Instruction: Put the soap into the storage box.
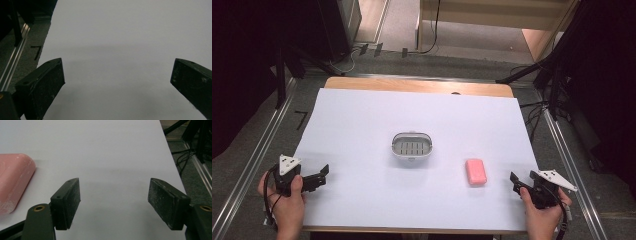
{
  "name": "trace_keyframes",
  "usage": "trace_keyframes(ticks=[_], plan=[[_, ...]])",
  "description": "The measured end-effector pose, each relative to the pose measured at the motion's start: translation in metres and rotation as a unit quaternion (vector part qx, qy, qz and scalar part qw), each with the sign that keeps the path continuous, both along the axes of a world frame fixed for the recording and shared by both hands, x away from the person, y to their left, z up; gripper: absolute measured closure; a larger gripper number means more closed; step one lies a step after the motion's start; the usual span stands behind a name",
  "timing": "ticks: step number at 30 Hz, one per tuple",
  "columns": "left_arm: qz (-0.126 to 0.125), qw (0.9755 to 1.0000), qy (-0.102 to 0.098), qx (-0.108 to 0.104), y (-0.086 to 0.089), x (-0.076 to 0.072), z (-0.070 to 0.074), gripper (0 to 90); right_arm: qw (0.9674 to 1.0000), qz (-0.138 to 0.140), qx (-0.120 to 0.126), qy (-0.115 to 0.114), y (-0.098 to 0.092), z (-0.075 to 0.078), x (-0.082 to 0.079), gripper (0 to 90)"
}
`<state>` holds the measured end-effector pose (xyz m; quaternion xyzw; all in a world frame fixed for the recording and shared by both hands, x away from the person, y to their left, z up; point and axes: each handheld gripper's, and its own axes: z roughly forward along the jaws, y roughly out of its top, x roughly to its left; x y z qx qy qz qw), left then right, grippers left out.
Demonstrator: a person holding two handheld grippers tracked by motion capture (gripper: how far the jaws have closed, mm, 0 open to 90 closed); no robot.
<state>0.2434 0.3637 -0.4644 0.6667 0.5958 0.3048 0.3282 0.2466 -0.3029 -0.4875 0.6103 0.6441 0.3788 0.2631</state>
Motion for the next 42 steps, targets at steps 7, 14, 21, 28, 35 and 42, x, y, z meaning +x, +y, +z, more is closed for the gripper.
trace_keyframes(ticks=[7,14,21,28,35,42], plan=[[-0.004,0.9998,0.009,0.018,-0.004,0.002,-0.001,0.0,0.9978,0.031,-0.027,0.053,0.014,0.012,0.004,33.7],[-0.009,0.9994,0.008,0.032,-0.007,0.001,-0.001,0.0,0.9824,0.064,-0.073,0.16,0.037,0.032,0.016,28.9],[-0.017,0.9992,-0.002,0.037,-0.009,-0.001,-0.001,1.6,0.9658,0.082,-0.067,0.237,0.05,0.039,0.02,23.0],[-0.017,0.999,-0.011,0.04,-0.009,-0.003,-0.001,7.3,0.9513,0.107,-0.056,0.284,0.069,0.041,0.024,24.8],[-0.018,0.9989,-0.008,0.042,-0.01,-0.002,-0.001,7.3,0.9453,0.124,-0.056,0.297,0.086,0.044,0.026,29.1],[-0.018,0.9989,-0.009,0.042,-0.01,-0.002,-0.001,7.3,0.9438,0.127,-0.059,0.299,0.098,0.05,0.03,29.2]])
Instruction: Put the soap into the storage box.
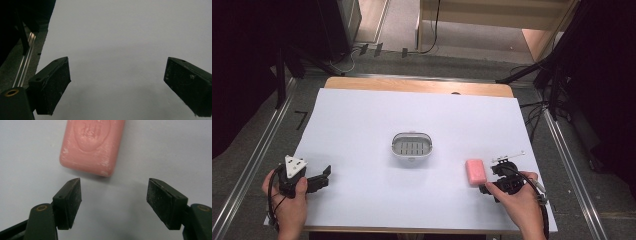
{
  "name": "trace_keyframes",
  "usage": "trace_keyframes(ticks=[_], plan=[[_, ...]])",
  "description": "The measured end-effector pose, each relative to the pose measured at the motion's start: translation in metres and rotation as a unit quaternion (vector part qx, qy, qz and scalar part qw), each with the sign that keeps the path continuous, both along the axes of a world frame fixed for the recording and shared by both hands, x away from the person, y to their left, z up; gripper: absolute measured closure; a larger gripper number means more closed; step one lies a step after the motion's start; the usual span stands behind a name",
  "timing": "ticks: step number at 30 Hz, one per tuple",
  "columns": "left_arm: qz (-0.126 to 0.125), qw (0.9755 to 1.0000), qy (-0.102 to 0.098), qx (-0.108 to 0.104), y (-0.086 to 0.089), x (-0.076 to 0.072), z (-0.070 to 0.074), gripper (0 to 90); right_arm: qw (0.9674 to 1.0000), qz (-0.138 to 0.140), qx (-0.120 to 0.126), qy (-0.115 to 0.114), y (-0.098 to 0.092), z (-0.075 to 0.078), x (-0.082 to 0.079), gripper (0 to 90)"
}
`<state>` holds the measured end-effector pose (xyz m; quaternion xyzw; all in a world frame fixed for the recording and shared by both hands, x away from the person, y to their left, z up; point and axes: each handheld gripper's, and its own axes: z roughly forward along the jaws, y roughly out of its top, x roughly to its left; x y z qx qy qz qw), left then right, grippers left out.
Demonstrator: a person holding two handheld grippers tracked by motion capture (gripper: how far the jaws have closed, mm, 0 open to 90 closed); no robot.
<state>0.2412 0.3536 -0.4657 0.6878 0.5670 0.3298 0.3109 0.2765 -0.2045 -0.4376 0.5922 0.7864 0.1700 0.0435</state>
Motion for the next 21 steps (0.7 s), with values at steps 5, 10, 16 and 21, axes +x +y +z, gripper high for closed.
trace_keyframes(ticks=[5,10,16,21], plan=[[0.0,1.0,0.0,0.001,0.0,0.0,0.0,7.3,1.0,0.002,0.006,-0.006,0.01,0.002,0.004,31.2],[-0.001,1.0,0.001,0.001,0.0,0.0,0.0,7.3,0.9997,-0.009,0.016,-0.015,0.017,0.004,0.01,35.9],[-0.001,1.0,0.001,0.0,0.0,0.0,0.0,7.3,0.9989,-0.019,0.036,-0.021,0.02,0.007,0.018,39.1],[-0.001,1.0,0.0,0.0,0.0,0.0,0.0,7.3,0.9992,-0.02,0.028,-0.021,0.025,0.006,0.022,37.0]])
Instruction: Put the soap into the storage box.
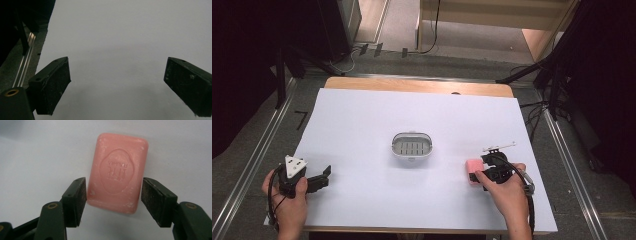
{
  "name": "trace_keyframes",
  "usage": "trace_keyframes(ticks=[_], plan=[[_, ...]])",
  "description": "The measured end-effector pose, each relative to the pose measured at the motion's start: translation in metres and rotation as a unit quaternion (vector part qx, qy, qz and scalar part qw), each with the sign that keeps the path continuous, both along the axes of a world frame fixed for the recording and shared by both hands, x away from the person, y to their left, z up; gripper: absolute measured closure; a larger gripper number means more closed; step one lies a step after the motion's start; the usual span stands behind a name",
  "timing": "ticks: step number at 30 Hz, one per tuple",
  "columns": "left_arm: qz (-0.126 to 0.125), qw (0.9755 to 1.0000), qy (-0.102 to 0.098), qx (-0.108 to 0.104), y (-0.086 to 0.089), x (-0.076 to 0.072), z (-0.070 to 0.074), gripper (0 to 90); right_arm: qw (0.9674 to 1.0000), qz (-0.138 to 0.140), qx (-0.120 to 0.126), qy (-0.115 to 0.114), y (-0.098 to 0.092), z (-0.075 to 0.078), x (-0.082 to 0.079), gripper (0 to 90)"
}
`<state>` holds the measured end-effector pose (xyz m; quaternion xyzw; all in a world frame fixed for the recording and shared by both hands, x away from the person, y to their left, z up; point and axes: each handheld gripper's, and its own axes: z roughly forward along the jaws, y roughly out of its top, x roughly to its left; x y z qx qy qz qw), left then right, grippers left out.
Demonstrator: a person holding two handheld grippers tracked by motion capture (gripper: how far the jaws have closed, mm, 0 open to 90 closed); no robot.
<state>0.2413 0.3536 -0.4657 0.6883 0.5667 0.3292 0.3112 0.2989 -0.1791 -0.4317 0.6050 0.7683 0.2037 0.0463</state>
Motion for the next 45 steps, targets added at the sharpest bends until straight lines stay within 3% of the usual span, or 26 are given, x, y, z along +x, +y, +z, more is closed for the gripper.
trace_keyframes(ticks=[10,33,39,45], plan=[[-0.001,1.0,0.002,0.001,0.0,0.0,0.0,7.3,0.9998,-0.007,-0.014,0.012,0.007,-0.007,0.013,34.4],[-0.001,1.0,0.005,0.002,0.0,0.001,0.0,7.3,0.9991,-0.014,-0.027,0.029,0.014,-0.018,0.024,37.3],[-0.002,1.0,0.005,0.001,0.0,0.001,0.0,7.3,0.9991,-0.007,-0.034,0.026,0.014,-0.018,0.024,38.0],[-0.002,1.0,0.006,0.001,0.0,0.001,0.0,7.3,0.9985,0.017,-0.049,0.016,0.018,-0.014,0.021,38.7]])
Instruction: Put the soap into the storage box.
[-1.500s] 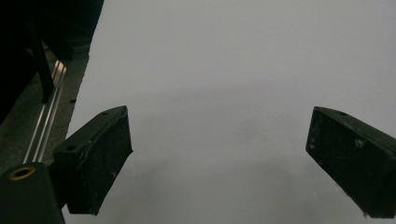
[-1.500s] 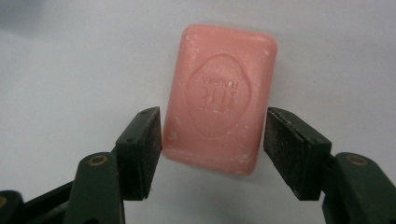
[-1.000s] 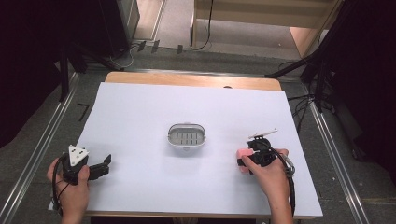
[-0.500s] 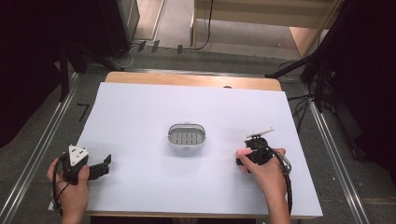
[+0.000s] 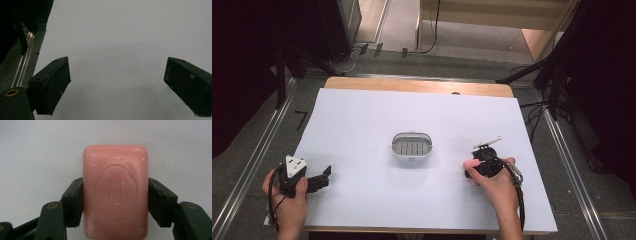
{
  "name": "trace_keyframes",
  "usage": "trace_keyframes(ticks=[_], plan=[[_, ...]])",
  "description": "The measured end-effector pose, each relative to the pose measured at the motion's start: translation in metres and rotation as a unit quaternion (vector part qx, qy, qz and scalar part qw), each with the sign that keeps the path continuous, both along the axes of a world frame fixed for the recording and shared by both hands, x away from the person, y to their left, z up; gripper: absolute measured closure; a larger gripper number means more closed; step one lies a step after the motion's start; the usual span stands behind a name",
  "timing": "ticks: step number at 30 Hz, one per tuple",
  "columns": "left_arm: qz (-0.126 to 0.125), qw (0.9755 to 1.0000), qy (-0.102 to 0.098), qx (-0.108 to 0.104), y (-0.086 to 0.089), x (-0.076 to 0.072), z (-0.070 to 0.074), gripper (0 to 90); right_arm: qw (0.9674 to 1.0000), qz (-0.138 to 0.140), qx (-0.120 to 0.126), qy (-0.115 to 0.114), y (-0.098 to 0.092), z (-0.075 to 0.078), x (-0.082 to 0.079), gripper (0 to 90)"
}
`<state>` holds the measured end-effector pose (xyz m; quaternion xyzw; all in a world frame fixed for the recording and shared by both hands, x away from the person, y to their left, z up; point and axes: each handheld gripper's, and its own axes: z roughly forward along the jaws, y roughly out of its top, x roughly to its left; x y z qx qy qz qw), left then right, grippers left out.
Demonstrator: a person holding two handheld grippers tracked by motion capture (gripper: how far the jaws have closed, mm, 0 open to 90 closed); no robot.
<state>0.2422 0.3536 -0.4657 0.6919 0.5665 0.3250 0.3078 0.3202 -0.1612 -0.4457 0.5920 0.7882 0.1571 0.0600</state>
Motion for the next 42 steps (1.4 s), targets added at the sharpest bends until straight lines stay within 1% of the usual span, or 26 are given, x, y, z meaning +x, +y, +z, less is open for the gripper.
trace_keyframes(ticks=[1,4,5,7,9,10,13,14,15,18,21,22,23,24,25,26,27,31,32,34,35,39,40,41,42], plan=[[0.0,1.0,0.0,0.0,0.0,0.0,0.0,7.3,1.0,0.002,0.001,-0.001,0.001,0.001,0.0,38.7],[-0.001,1.0,0.001,0.001,0.0,0.0,0.0,7.3,0.9998,0.019,0.01,-0.002,0.002,0.007,0.0,38.8],[-0.001,1.0,0.0,0.001,0.0,0.0,0.0,7.3,0.9996,0.022,0.015,-0.003,0.003,0.009,0.0,38.8],[-0.001,1.0,0.0,0.001,0.0,0.0,0.0,7.3,0.9988,0.042,0.022,-0.009,0.005,0.014,0.001,38.8],[-0.002,1.0,0.0,0.0,0.0,0.0,0.0,7.3,0.9987,0.045,0.022,-0.01,0.006,0.015,0.001,38.8],[-0.002,1.0,0.0,0.0,0.0,0.0,0.0,7.3,0.9979,0.058,0.023,-0.015,0.007,0.018,0.002,38.8],[-0.003,1.0,0.0,0.0,0.0,0.0,0.0,7.3,0.9964,0.076,0.031,-0.021,0.009,0.023,0.005,38.9],[-0.003,1.0,0.0,0.0,0.0,0.0,0.0,7.3,0.9962,0.078,0.034,-0.022,0.01,0.024,0.005,38.9],[-0.002,1.0,0.0,0.0,0.0,0.0,0.0,7.3,0.9947,0.091,0.038,-0.027,0.011,0.027,0.008,38.9],[-0.003,1.0,0.0,0.0,0.0,0.0,0.0,7.3,0.9939,0.1,0.035,-0.028,0.013,0.03,0.009,38.8],[-0.003,1.0,0.0,0.001,0.0,0.0,0.0,7.3,0.9917,0.121,0.036,-0.027,0.017,0.033,0.012,38.8],[-0.003,1.0,0.0,0.001,0.0,0.0,0.0,7.3,0.9896,0.136,0.037,-0.028,0.02,0.035,0.014,38.8],[-0.003,1.0,0.0,0.001,0.0,0.0,0.0,7.3,0.9896,0.136,0.037,-0.028,0.02,0.035,0.014,38.8],[-0.003,1.0,0.0,0.001,0.0,0.0,0.0,7.3,0.9885,0.144,0.037,-0.03,0.021,0.035,0.015,38.8],[-0.003,1.0,0.0,0.001,0.0,0.0,0.0,7.3,0.9865,0.157,0.033,-0.03,0.024,0.036,0.016,38.8],[-0.003,1.0,0.0,0.001,0.0,0.0,0.0,7.3,0.9865,0.157,0.033,-0.03,0.024,0.036,0.016,38.8],[-0.003,1.0,0.0,0.001,0.0,0.0,0.0,7.3,0.9855,0.164,0.031,-0.032,0.025,0.036,0.017,38.9],[-0.003,1.0,0.0,0.001,0.0,0.0,0.0,7.3,0.9788,0.201,0.019,-0.036,0.032,0.038,0.018,38.9],[-0.003,1.0,0.0,0.0,0.0,0.0,0.0,7.3,0.9781,0.205,0.015,-0.036,0.033,0.038,0.019,38.9],[-0.003,1.0,0.0,0.0,0.0,0.0,0.0,7.3,0.9757,0.216,0.007,-0.039,0.036,0.039,0.019,38.9],[-0.003,1.0,0.0,0.0,0.0,0.0,0.0,7.3,0.9748,0.219,0.007,-0.04,0.037,0.039,0.02,38.9],[-0.003,1.0,0.0,0.0,0.0,0.0,0.0,7.3,0.9743,0.222,0.009,-0.037,0.04,0.042,0.02,38.9],[-0.003,1.0,0.0,0.0,0.0,0.0,0.0,7.3,0.9734,0.226,0.014,-0.034,0.041,0.043,0.02,38.9],[-0.003,1.0,0.0,0.0,0.0,0.0,0.0,7.3,0.9732,0.227,0.019,-0.032,0.042,0.044,0.02,38.9],[-0.003,1.0,0.0,0.0,0.0,0.0,0.0,7.3,0.9717,0.233,0.021,-0.033,0.042,0.045,0.019,38.9]])
